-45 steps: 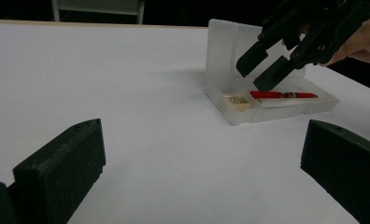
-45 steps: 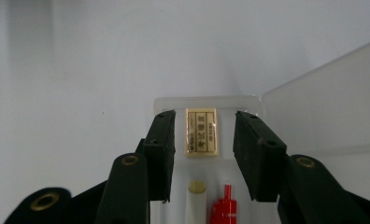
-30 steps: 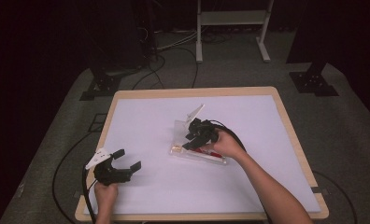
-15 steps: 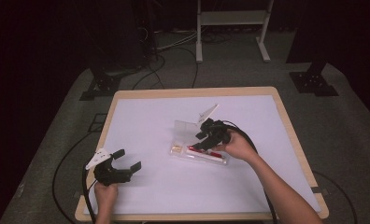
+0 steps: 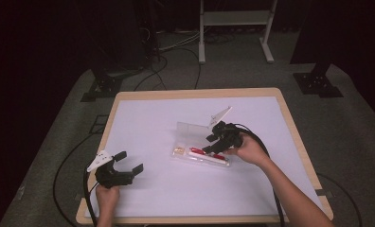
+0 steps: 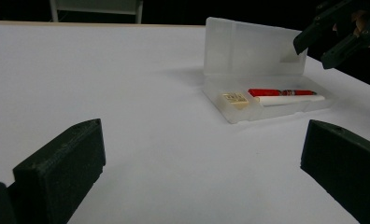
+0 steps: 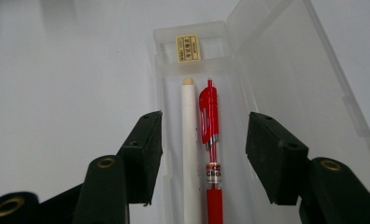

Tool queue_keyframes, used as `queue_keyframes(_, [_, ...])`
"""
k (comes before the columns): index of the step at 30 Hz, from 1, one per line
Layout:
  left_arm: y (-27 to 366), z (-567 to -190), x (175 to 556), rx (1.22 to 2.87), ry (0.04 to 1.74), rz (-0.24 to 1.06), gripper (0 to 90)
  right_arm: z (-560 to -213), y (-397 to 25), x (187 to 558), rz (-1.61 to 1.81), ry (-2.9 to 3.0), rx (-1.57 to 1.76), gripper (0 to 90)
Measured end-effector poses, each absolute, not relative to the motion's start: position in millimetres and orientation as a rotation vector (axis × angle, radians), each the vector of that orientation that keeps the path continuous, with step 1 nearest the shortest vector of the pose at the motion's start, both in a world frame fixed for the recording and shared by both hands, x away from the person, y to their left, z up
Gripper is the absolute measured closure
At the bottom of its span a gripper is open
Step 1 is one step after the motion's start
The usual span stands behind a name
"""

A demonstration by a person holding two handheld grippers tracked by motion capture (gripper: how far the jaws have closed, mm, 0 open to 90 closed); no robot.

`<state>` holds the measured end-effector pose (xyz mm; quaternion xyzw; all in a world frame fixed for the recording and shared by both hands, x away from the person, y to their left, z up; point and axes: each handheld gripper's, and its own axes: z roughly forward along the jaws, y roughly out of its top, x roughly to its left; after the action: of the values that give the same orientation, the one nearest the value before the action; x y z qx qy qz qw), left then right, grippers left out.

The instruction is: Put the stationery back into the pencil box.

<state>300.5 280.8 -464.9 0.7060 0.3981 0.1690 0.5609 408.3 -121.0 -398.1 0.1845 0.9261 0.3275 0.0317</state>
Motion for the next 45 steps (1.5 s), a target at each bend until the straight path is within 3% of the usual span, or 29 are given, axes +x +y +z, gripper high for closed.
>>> queue_keyframes(45, [280,-465,302,1.668,0.948,0.4,0.0,-418,-180,385,1.045,2.82,0.72,44.2])
